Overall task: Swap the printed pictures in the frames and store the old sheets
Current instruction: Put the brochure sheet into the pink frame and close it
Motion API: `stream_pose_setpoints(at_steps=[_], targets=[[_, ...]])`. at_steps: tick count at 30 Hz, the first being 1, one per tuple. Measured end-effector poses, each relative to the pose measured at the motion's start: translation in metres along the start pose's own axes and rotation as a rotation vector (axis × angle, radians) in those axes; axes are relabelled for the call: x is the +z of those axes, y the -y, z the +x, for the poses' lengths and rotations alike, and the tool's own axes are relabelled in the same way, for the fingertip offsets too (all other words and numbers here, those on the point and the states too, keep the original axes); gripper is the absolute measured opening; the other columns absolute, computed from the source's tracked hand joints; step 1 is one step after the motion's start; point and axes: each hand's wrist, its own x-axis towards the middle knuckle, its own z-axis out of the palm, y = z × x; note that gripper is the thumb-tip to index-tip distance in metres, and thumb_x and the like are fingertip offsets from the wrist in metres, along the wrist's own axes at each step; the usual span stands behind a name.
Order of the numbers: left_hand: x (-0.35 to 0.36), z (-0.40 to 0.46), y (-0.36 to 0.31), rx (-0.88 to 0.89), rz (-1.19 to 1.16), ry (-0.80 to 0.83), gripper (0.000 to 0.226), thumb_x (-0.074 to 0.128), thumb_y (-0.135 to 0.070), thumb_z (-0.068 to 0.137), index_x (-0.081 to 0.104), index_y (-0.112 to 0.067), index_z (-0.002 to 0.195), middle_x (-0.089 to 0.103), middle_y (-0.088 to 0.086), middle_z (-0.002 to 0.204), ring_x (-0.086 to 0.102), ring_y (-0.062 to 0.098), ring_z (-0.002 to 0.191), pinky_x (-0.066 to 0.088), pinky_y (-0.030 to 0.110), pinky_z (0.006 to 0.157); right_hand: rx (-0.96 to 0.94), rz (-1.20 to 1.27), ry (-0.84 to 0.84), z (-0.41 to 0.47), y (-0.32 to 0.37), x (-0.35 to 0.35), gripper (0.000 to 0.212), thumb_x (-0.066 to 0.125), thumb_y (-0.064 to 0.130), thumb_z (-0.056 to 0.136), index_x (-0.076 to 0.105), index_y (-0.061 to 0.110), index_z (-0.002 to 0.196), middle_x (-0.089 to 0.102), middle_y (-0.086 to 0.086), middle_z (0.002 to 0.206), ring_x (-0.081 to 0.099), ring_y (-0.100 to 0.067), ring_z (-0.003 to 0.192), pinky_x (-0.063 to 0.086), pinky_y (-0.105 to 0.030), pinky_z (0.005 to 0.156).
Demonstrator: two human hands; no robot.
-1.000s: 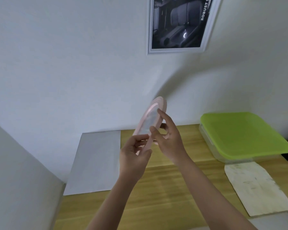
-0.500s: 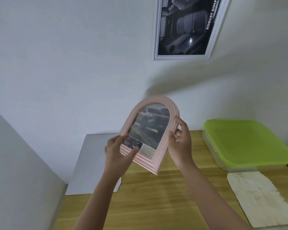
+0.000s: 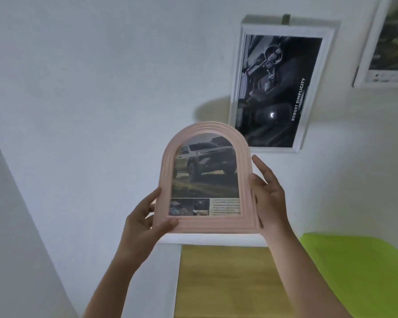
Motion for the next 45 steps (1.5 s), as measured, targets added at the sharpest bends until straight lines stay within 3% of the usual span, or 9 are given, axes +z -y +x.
stream_pose_setpoints(at_steps=[3,7,11,16,26,30,34,40,45], targets=[[-0.012,0.025,-0.019,0.059,-0.048,-0.067,0.084,0.083,-0.029,0.052,0.051,-0.036,0.13,0.066,0.003,0.098,0.07,0.018,0.086,0.059,0.035,0.074,-0.085,-0.007,0.198,0.024,0.022,0.024,0.042,0.052,0.014,0.095,0.051,0.044,0.125,0.069,0.008,0.108,0.067,-0.014,0.096,0.058,-0.036,0.081],[-0.032,0.065,-0.048,0.167,-0.031,-0.137,0.087,0.083,-0.037,0.047,0.052,-0.039,0.128,0.066,0.0,0.095,0.07,0.02,0.086,0.059,0.037,0.073,-0.221,-0.16,0.337,0.061,0.045,0.053,0.06,0.053,0.009,0.093,0.037,0.051,0.133,0.048,0.013,0.14,0.052,-0.006,0.123,0.05,-0.036,0.098],[-0.045,0.107,-0.082,0.285,0.043,-0.17,0.079,0.086,-0.032,0.06,0.05,-0.04,0.129,0.065,-0.002,0.099,0.068,0.021,0.089,0.059,0.039,0.074,-0.388,-0.167,0.304,0.096,0.073,0.079,0.06,0.054,0.003,0.091,0.037,0.046,0.131,0.063,0.007,0.117,0.065,-0.005,0.1,0.055,-0.022,0.078],[-0.056,0.163,-0.128,0.446,0.188,-0.191,0.074,0.079,-0.022,0.07,0.044,-0.041,0.132,0.063,-0.001,0.103,0.066,0.021,0.085,0.059,0.034,0.069,-0.532,-0.15,0.19,0.138,0.108,0.113,0.051,0.054,0.006,0.091,0.04,0.038,0.128,0.067,0.0,0.097,0.069,-0.014,0.078,0.06,-0.033,0.064],[-0.084,0.231,-0.164,0.565,0.255,-0.271,0.073,0.079,-0.017,0.071,0.043,-0.041,0.13,0.062,0.001,0.101,0.064,0.021,0.078,0.055,0.031,0.064,-0.666,-0.115,0.234,0.205,0.132,0.164,0.049,0.051,0.004,0.092,0.04,0.033,0.13,0.065,-0.008,0.098,0.065,-0.02,0.084,0.051,-0.018,0.06],[-0.086,0.24,-0.14,0.532,0.285,-0.268,0.073,0.081,-0.021,0.07,0.043,-0.039,0.13,0.061,-0.001,0.103,0.063,0.022,0.082,0.056,0.028,0.063,-0.625,-0.117,0.241,0.212,0.102,0.17,0.051,0.051,0.004,0.091,0.039,0.037,0.128,0.066,-0.004,0.098,0.066,-0.02,0.083,0.054,-0.023,0.063],[-0.086,0.242,-0.107,0.463,0.262,-0.226,0.08,0.076,-0.048,0.054,0.04,-0.049,0.125,0.058,-0.004,0.105,0.064,0.02,0.085,0.058,0.03,0.065,-0.561,-0.14,0.255,0.214,0.063,0.168,0.053,0.051,0.003,0.092,0.038,0.038,0.129,0.066,-0.002,0.097,0.066,-0.021,0.077,0.057,-0.038,0.063],[-0.079,0.245,-0.094,0.486,0.212,-0.23,0.078,0.074,-0.041,0.055,0.039,-0.055,0.123,0.058,-0.005,0.105,0.064,0.017,0.083,0.057,0.029,0.064,-0.626,-0.109,0.223,0.213,0.05,0.167,0.056,0.051,0.002,0.092,0.037,0.045,0.125,0.066,-0.003,0.101,0.066,-0.015,0.083,0.054,-0.025,0.067],[-0.083,0.26,-0.129,0.58,0.248,-0.256,0.082,0.073,-0.042,0.058,0.038,-0.045,0.132,0.057,-0.011,0.104,0.063,0.007,0.081,0.057,0.024,0.062,-0.707,-0.082,0.193,0.228,0.083,0.174,0.056,0.05,0.001,0.091,0.037,0.044,0.125,0.066,-0.003,0.102,0.067,-0.016,0.086,0.056,-0.027,0.07]])
